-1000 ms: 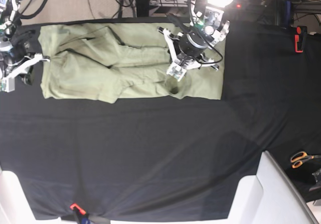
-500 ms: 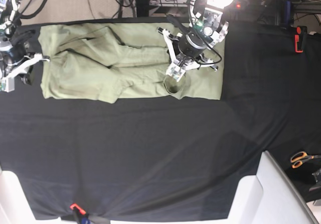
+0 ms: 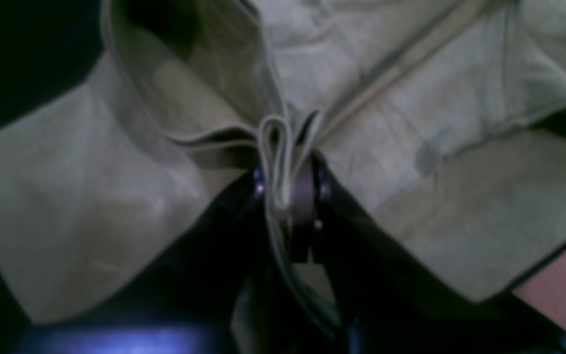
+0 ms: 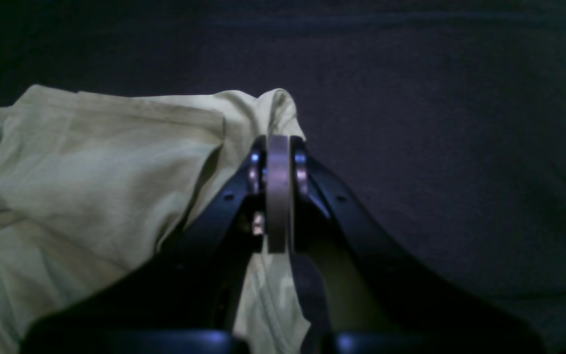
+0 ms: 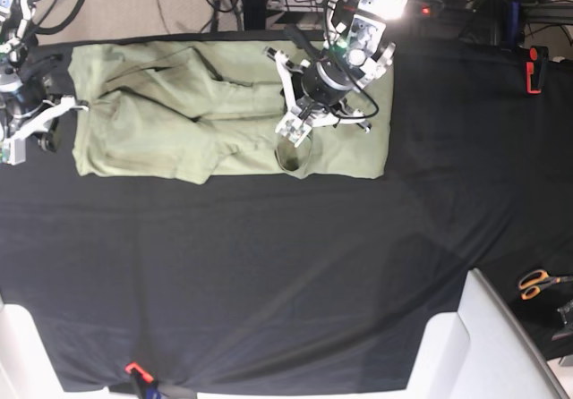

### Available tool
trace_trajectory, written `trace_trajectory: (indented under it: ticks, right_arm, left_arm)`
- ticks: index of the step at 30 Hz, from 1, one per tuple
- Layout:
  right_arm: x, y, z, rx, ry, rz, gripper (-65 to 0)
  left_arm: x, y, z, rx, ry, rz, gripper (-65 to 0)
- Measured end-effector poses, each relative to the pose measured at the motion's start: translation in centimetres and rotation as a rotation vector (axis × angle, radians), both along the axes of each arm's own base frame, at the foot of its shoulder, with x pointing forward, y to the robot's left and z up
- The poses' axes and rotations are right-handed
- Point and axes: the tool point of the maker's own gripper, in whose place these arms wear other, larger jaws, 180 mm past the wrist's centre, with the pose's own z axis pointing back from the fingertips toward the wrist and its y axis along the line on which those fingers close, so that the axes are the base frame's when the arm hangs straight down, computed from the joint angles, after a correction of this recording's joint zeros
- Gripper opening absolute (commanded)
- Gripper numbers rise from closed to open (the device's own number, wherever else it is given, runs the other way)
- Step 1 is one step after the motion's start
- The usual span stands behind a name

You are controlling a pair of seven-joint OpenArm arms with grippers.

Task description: Fold the T-shirt properly

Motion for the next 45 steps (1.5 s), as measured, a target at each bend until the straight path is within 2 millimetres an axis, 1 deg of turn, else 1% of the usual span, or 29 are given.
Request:
trace_trajectory:
  ticks: [3,7,11,12,17,19,21,23,26,29,30,31,32,33,34,35,36,37,38,39,41,42,43,45]
  right_arm:
    - [0.0,0.0,0.0,0.000,0.000,0.000,-64.2]
    - [0.0,0.0,0.0,0.000,0.000,0.001,-64.2]
    - [0.0,0.0,0.0,0.000,0.000,0.003,-64.2]
    - [0.0,0.0,0.0,0.000,0.000,0.003,-64.2]
    - [0.0,0.0,0.0,0.000,-0.001,0.002,-64.2]
    - [0.1,0.0,0.1,-0.001,-0.002,0.000,-64.2]
    - [0.1,-0.1,0.1,-0.002,-0.002,0.001,-64.2]
    - [0.1,0.0,0.1,0.000,-0.003,0.000,-64.2]
    - [0.1,-0.1,0.1,-0.004,-0.002,0.002,-64.2]
    - [0.2,-0.1,0.1,-0.002,-0.002,0.002,-64.2]
    - [0.2,0.0,0.1,-0.002,-0.003,0.004,-64.2]
    - [0.2,-0.1,0.1,-0.004,-0.003,0.003,-64.2]
    - [0.2,-0.1,0.1,-0.005,-0.002,0.002,-64.2]
    - [0.2,-0.1,0.1,-0.004,-0.002,0.002,-64.2]
    - [0.2,-0.1,0.2,-0.002,-0.004,0.002,-64.1]
    - [0.2,-0.2,0.2,-0.002,-0.004,0.000,-63.8]
    - [0.0,-0.7,0.3,0.002,-0.009,-0.017,-63.5]
    - [0.0,-1.4,0.6,0.017,-0.026,-0.052,-63.5]
    - [-0.1,-2.2,1.0,0.035,-0.045,-0.093,-63.3]
    - [-0.2,-2.9,1.4,0.074,-0.060,-0.134,-63.3]
    - [-0.6,-3.7,1.9,0.189,-0.067,-0.193,-63.2]
    - [-0.8,-3.8,2.1,0.253,-0.058,-0.208,-62.9]
    - [-0.8,-4.1,2.2,0.303,-0.056,-0.209,-61.4]
    - [-0.9,-4.4,2.6,0.418,-0.058,-0.167,-54.5]
  left_arm:
    - [-0.6,0.4,-0.8,0.031,0.047,-0.001,-65.0]
    - [0.0,0.3,-0.6,0.030,0.038,-0.001,-65.0]
    - [-0.1,0.4,-0.6,0.030,0.039,0.000,-65.0]
    - [0.0,0.3,-0.6,0.030,0.039,0.000,-63.2]
    - [0.2,-0.9,-0.2,0.001,0.037,0.008,-42.9]
    - [0.0,-2.0,0.0,0.002,0.033,-0.027,-36.5]
    - [0.2,-3.6,0.5,-0.011,0.016,-0.074,-30.6]
    - [0.2,-5.1,1.1,-0.034,-0.003,-0.110,-26.7]
    - [-0.5,-6.9,1.3,-0.030,-0.001,-0.178,-25.3]
    - [-0.4,-9.6,2.1,-0.050,-0.027,-0.261,-25.7]
    - [-0.1,-10.1,2.5,-0.056,-0.038,-0.269,-25.8]
    - [0.0,-10.1,2.7,-0.051,-0.030,-0.262,-26.0]
    - [0.2,-9.6,3.0,-0.036,-0.020,-0.250,-26.2]
    - [0.6,-8.9,3.8,-0.038,-0.035,-0.224,-26.5]
    - [1.4,-7.6,4.8,-0.032,-0.061,-0.186,-29.1]
    - [2.3,-5.7,5.7,-0.017,-0.087,-0.138,-34.6]
    - [3.0,-3.5,6.5,0.006,-0.109,-0.092,-43.6]
    - [3.3,-1.0,6.8,0.044,-0.124,-0.051,-56.1]
    - [3.4,1.5,6.9,0.088,-0.126,-0.006,-65.0]
    - [2.9,3.8,6.7,0.116,-0.119,0.030,-65.0]
    - [1.0,8.6,5.3,0.182,-0.059,0.119,-65.0]
    - [-0.1,10.3,4.7,0.199,-0.025,0.156,-65.0]
    - [-0.9,12.3,4.3,0.234,-0.002,0.195,-65.0]
    - [-2.0,15.7,4.2,0.268,0.003,0.228,-65.0]
